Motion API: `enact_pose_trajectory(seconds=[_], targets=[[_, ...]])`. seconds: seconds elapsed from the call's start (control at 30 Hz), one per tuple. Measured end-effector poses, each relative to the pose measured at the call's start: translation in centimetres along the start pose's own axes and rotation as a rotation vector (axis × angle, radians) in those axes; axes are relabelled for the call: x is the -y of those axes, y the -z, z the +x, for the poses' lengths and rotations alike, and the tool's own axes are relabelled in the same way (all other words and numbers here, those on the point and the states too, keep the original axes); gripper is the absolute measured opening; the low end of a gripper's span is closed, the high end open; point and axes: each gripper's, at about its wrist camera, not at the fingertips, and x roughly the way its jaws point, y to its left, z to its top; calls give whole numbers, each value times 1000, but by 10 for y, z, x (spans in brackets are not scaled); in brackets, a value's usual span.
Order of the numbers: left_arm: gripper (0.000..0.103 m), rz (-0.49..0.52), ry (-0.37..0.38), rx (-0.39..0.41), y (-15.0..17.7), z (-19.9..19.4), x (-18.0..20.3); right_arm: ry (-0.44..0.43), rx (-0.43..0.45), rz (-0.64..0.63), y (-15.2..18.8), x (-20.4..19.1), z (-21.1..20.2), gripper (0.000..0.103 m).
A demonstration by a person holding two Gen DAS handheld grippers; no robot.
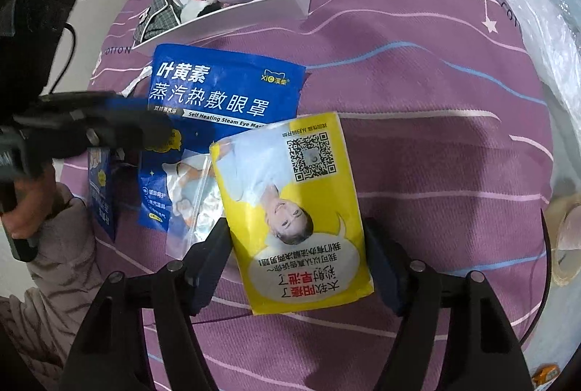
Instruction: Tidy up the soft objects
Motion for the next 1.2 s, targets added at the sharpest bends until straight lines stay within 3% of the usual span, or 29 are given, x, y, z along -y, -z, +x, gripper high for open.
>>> enact_pose_trajectory(seconds=[0.03, 0.1, 0.37, 0.6, 0.67, 0.97, 1.2], targets=[[34, -10, -12, 11, -1, -1, 0, 0, -2, 2, 0, 1, 0, 71], [14, -18, -81, 19, 0, -1, 0, -6, 0, 7, 1, 2, -1, 71], [13, -18, -118, 115, 0, -14, -2, -16, 2, 20, 2, 5, -4, 71], [13, -91, -119, 197, -1, -17, -16, -52, 19, 86, 3, 15, -10, 68], [16, -124, -159, 188, 0, -13, -19, -55, 19, 99, 3, 16, -11, 68], [22, -53, -354, 190, -5, -1, -8, -62, 25, 143, 1, 19, -15, 68], [21, -138, -305, 183, -10, 0, -19, -54, 25, 176, -1, 24, -20, 68]])
